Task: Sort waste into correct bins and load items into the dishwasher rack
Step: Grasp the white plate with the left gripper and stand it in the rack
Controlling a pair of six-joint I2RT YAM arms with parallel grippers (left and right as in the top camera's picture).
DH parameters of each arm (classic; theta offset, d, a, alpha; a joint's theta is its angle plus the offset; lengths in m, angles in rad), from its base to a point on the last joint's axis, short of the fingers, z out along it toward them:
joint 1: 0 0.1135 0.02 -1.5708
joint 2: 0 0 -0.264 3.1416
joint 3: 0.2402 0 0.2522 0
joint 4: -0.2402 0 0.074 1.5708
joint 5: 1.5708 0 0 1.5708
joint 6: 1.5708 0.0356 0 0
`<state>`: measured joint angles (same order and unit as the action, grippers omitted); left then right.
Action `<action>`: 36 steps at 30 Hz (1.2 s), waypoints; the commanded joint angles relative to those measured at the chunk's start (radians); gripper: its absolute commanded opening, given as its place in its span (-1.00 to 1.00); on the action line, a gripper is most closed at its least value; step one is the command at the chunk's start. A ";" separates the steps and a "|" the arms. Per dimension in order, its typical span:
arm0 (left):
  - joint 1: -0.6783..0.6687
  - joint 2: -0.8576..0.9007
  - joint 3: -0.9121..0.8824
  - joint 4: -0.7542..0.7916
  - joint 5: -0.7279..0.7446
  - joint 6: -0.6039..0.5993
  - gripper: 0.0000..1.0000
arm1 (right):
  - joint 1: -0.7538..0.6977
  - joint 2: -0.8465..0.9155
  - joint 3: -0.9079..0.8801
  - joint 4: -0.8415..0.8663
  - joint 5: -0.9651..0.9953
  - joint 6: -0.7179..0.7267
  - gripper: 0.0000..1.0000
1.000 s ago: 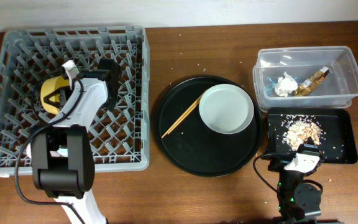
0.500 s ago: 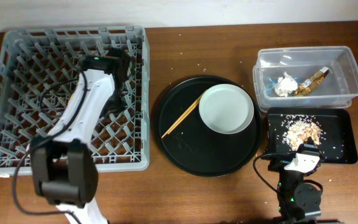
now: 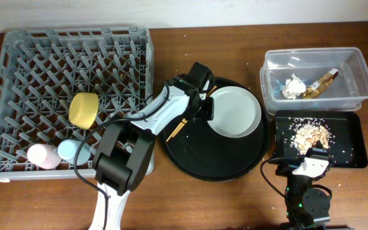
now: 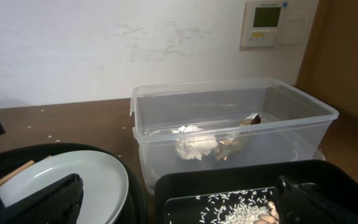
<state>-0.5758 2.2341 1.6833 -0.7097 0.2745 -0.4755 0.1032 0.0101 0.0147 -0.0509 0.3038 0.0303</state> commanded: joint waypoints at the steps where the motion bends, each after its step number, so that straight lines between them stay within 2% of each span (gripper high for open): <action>1: -0.027 0.055 0.002 0.002 0.040 -0.093 -0.35 | -0.006 -0.004 -0.009 -0.001 -0.005 0.011 0.97; 2: -0.033 0.058 0.002 -0.005 0.032 -0.093 -0.71 | -0.006 -0.004 -0.009 -0.001 -0.005 0.011 0.97; 3: -0.033 0.057 0.003 -0.009 0.014 -0.093 -0.98 | -0.006 -0.004 -0.009 -0.001 -0.005 0.011 0.97; 6: -0.006 0.048 0.056 -0.069 -0.003 -0.058 -0.99 | -0.006 -0.004 -0.009 -0.001 -0.005 0.011 0.97; 9: 0.048 -0.022 0.314 -0.330 -0.118 0.068 -0.99 | -0.006 -0.004 -0.009 -0.001 -0.005 0.011 0.97; 10: 0.090 -0.077 0.449 -0.476 -0.302 0.106 -0.99 | -0.006 -0.004 -0.009 -0.001 -0.005 0.011 0.97; 12: 0.133 -0.142 0.569 -0.642 -0.657 0.115 -1.00 | -0.006 -0.004 -0.009 -0.001 -0.005 0.011 0.97; 13: 0.147 -0.161 0.595 -0.690 -0.786 0.114 -0.99 | -0.006 -0.004 -0.009 -0.001 -0.005 0.011 0.97; 15: 0.196 -0.215 0.612 -0.816 -1.155 0.086 -1.00 | -0.006 -0.004 -0.009 -0.001 -0.005 0.011 0.97; 16: 0.223 -0.222 0.612 -0.866 -1.236 0.038 -1.00 | -0.006 -0.004 -0.009 -0.001 -0.005 0.011 0.97; 18: 0.288 -0.218 0.586 -0.900 -1.293 0.026 -1.00 | -0.006 -0.004 -0.009 -0.001 -0.005 0.011 0.97; 20: 0.317 -0.218 0.522 -0.877 -1.282 -0.017 -1.00 | -0.006 -0.004 -0.009 -0.001 -0.005 0.011 0.97; 25: 0.296 -0.218 0.262 -0.782 -1.284 -0.090 -1.00 | -0.006 -0.004 -0.009 -0.001 -0.005 0.011 0.97; 30: 0.235 -0.219 0.227 -0.786 -1.284 -0.108 -0.96 | -0.006 -0.004 -0.009 -0.001 -0.005 0.011 0.97; 31: 0.228 -0.219 0.227 -0.787 -1.284 -0.108 -0.42 | -0.006 -0.004 -0.009 -0.001 -0.005 0.011 0.97; 32: 0.214 -0.220 0.230 -0.800 -1.281 -0.108 0.24 | -0.006 -0.004 -0.009 -0.001 -0.005 0.011 0.97; 33: 0.205 -0.224 0.236 -0.810 -1.259 -0.108 0.53 | -0.006 -0.004 -0.009 -0.001 -0.005 0.011 0.97; 34: 0.197 -0.242 0.260 -0.829 -1.167 -0.108 0.87 | -0.006 -0.004 -0.009 -0.001 -0.005 0.011 0.97; 35: 0.196 -0.263 0.292 -0.839 -1.058 -0.094 0.98 | -0.006 -0.004 -0.009 -0.001 -0.005 0.011 0.97; 36: 0.196 -0.286 0.326 -0.836 -0.906 -0.043 0.98 | -0.006 -0.004 -0.009 -0.001 -0.005 0.011 0.97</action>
<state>-0.3733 2.0125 1.9289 -1.5406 -0.9104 -0.5709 0.1032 0.0120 0.0147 -0.0509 0.3038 0.0307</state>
